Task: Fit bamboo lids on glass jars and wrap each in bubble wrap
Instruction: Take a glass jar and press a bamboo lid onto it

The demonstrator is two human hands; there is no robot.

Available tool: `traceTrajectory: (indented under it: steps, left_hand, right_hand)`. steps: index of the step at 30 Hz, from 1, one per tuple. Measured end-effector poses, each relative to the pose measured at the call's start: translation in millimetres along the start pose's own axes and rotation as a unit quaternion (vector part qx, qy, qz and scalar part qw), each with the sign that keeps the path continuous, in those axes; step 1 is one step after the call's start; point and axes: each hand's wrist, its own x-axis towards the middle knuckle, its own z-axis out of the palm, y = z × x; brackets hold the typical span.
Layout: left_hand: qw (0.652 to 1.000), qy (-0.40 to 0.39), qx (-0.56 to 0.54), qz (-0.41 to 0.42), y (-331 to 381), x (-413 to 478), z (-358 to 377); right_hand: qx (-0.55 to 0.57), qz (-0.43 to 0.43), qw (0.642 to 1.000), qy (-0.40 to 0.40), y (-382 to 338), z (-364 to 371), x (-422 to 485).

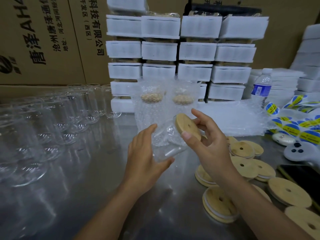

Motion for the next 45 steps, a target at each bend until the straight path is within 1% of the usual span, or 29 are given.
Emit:
traceTrajectory:
  steps: [3, 9, 15, 18, 19, 21, 23, 25, 27, 28, 30, 31, 33, 35, 38, 39, 40, 42, 45]
  left_hand:
    - [1.000, 0.001, 0.011, 0.007, 2.6, 0.0, -3.1]
    - [0.999, 0.031, 0.020, 0.008, 8.2, 2.0, -5.9]
    - [0.999, 0.043, 0.025, -0.005, 13.3, 0.2, -6.4]
    - [0.999, 0.047, 0.012, -0.008, 12.2, -0.4, -4.1]
    - [0.999, 0.043, -0.002, -0.013, 11.1, -0.6, -2.9]
    - [0.996, 0.026, -0.072, -0.041, 8.9, -0.3, -0.8]
    - [0.982, 0.025, -0.165, -0.090, 9.3, 2.8, -1.2]
    - [0.961, 0.050, -0.232, -0.140, 8.2, 7.4, -2.9]
    - [0.944, 0.081, -0.266, -0.174, 4.6, 10.9, -4.9]
    - [0.937, 0.096, -0.278, -0.189, 2.4, 11.6, -5.7]
    - [0.925, 0.121, -0.292, -0.212, -2.8, 11.6, -5.8]
    - [0.921, 0.128, -0.293, -0.221, -5.6, 11.3, -5.5]
    - [0.917, 0.138, -0.295, -0.232, -10.3, 10.7, -4.7]
    - [0.912, 0.145, -0.302, -0.237, -12.0, 10.5, -4.1]
    - [0.906, 0.151, -0.317, -0.237, -9.4, 12.8, -3.6]
    - [0.904, 0.154, -0.322, -0.235, -8.4, 14.8, -3.9]
    - [0.904, 0.155, -0.324, -0.231, -7.7, 17.4, -4.6]
    - [0.905, 0.156, -0.326, -0.224, -8.2, 21.5, -5.3]
    - [0.906, 0.154, -0.329, -0.218, -9.1, 20.7, -4.1]
  right_hand:
    - [-0.006, -0.004, 1.000, -0.019, -2.7, 0.9, -1.5]
    - [0.010, -0.008, 0.999, -0.051, -7.5, 4.2, -4.4]
    - [0.062, 0.008, 0.997, -0.039, -8.4, 14.3, -7.8]
    - [0.051, 0.007, 0.998, -0.026, -11.8, 17.3, -7.6]
    - [0.046, 0.010, 0.999, -0.021, -13.2, 18.1, -7.1]
    - [0.039, 0.020, 0.999, -0.022, -16.9, 17.5, -4.8]
    - [0.035, 0.029, 0.999, -0.020, -21.1, 12.2, 3.5]
    - [0.026, 0.043, 0.999, 0.014, -22.2, 0.1, 20.2]
    - [-0.018, 0.069, 0.996, 0.060, -15.7, -16.4, 44.4]
    - [-0.060, 0.083, 0.992, 0.070, -9.3, -24.5, 57.5]
    - [-0.172, 0.110, 0.977, 0.066, 11.2, -40.0, 80.0]
    - [-0.235, 0.120, 0.963, 0.054, 23.8, -47.4, 87.9]
    - [-0.341, 0.135, 0.930, 0.012, 49.6, -62.8, 94.6]
    - [-0.408, 0.165, 0.897, -0.030, 73.3, -77.6, 92.1]
    - [-0.523, 0.215, 0.822, -0.072, 98.4, -90.1, 88.6]
    - [-0.547, 0.216, 0.805, -0.072, 102.0, -90.0, 89.6]
    - [-0.563, 0.203, 0.799, -0.062, 104.2, -88.6, 91.5]
    - [-0.580, 0.160, 0.798, -0.022, 106.1, -85.5, 94.5]
    - [-0.565, 0.131, 0.814, 0.030, 104.3, -85.1, 94.8]
